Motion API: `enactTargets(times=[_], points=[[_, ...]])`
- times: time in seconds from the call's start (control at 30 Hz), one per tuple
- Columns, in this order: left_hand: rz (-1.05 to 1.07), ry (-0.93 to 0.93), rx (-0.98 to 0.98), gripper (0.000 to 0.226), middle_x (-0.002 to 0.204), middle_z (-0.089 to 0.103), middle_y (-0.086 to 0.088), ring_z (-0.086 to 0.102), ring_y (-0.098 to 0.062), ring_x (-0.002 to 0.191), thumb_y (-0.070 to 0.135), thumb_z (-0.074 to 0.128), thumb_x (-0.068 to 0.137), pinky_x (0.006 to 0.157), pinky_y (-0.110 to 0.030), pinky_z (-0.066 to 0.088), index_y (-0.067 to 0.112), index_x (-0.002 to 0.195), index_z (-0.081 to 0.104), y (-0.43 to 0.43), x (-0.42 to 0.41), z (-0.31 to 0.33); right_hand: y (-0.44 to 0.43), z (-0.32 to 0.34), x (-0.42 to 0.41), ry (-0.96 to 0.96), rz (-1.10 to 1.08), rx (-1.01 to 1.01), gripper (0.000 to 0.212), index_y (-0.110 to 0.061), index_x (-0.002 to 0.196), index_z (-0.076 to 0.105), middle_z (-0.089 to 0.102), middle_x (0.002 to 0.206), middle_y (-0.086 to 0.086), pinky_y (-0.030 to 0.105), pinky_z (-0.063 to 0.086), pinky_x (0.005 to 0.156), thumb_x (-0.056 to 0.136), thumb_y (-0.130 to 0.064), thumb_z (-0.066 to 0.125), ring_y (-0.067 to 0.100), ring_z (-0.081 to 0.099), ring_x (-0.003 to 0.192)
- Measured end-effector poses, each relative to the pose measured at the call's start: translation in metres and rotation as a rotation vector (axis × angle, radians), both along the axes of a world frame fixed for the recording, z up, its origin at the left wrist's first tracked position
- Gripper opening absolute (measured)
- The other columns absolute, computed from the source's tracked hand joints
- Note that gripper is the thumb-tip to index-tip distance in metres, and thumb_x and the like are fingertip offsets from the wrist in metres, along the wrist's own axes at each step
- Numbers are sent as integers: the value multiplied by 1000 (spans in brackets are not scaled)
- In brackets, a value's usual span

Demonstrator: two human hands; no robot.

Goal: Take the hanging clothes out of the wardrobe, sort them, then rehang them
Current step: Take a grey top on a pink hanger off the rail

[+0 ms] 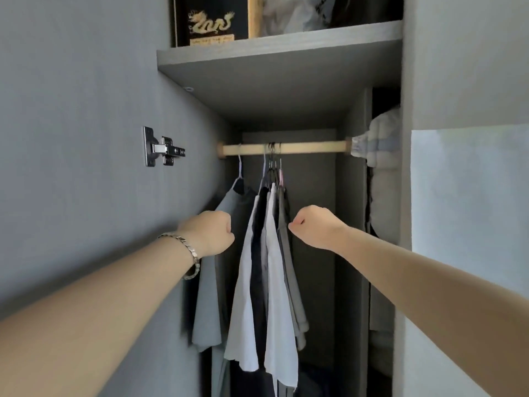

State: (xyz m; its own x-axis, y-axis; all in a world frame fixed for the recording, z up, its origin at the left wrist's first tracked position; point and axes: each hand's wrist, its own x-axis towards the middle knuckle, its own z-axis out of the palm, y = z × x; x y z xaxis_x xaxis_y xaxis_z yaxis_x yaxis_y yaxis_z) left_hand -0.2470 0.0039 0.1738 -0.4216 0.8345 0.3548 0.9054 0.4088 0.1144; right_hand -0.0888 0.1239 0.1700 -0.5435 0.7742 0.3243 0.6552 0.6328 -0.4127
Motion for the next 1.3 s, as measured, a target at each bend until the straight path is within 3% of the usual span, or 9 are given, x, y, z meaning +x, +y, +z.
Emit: enactTargets(times=[0.17, 0.27, 0.4, 0.63, 0.87, 1.0, 1.07, 1.17, 1.3], points=[[-56, 24, 28, 22, 112, 61, -1, 57, -22, 101, 24, 42, 94, 74, -28, 42, 18, 108, 59, 37, -28, 30, 50, 33, -67, 128, -80, -72, 29, -5, 81, 49, 45, 65, 3, 25, 36, 51, 98, -27, 41, 20, 48, 67], [-84, 40, 65, 23, 111, 61, -1, 58, -22, 100, 24, 41, 95, 78, -30, 46, 16, 110, 57, 61, -46, 45, 75, 47, -98, 192, -100, -115, 12, -7, 98, 48, 50, 85, 11, 27, 35, 73, 98, -15, 40, 24, 46, 90], [-130, 21, 70, 24, 110, 62, -3, 59, -23, 99, 23, 42, 94, 81, -32, 50, 15, 111, 57, 92, -60, 53, 102, 48, -116, 324, -162, -221, 35, 6, 129, 45, 50, 132, 20, 29, 39, 83, 100, -12, 37, 29, 51, 116], [-195, 5, 56, 24, 112, 61, -3, 59, -25, 101, 24, 44, 93, 88, -36, 51, 14, 110, 59, 121, -69, 58, 126, 64, -93, 445, -251, -228, 38, 4, 131, 43, 51, 129, 21, 26, 37, 77, 95, -8, 46, 33, 51, 118], [-243, 3, 88, 22, 108, 62, -4, 59, -24, 99, 26, 46, 94, 86, -35, 51, 15, 107, 60, 119, -55, 70, 93, 83, -54, 404, -230, -161, 38, 5, 130, 42, 49, 100, 13, 24, 39, 61, 94, -7, 45, 22, 48, 97], [-296, -24, 111, 22, 103, 65, -6, 61, -24, 93, 23, 46, 93, 85, -36, 52, 12, 104, 61, 98, -30, 67, 54, 68, -29, 400, -229, -172, 33, 2, 122, 49, 49, 95, 8, 23, 38, 65, 94, -14, 49, 17, 47, 90], [-344, -54, 105, 23, 97, 67, -9, 61, -23, 84, 19, 45, 93, 77, -35, 51, 8, 102, 63, 83, -11, 59, 30, 55, -12, 372, -246, -176, 23, -5, 99, 57, 49, 85, 5, 24, 37, 63, 96, -25, 47, 16, 47, 76], [-396, -64, 58, 20, 94, 65, -9, 61, -24, 86, 18, 46, 91, 71, -30, 46, 8, 94, 63, 61, 20, 36, -8, 26, 19, 303, -332, -172, 40, -12, 63, 39, 39, 63, 1, 23, 27, 47, 98, -31, 39, 13, 36, 54], [-454, -111, -53, 19, 97, 65, -7, 62, -25, 89, 19, 46, 91, 73, -30, 47, 12, 96, 62, 27, 71, -14, -65, -27, 80, 129, -323, -160, 42, -14, 61, 39, 39, 63, 0, 19, 29, 49, 100, -30, 34, 9, 35, 54]])
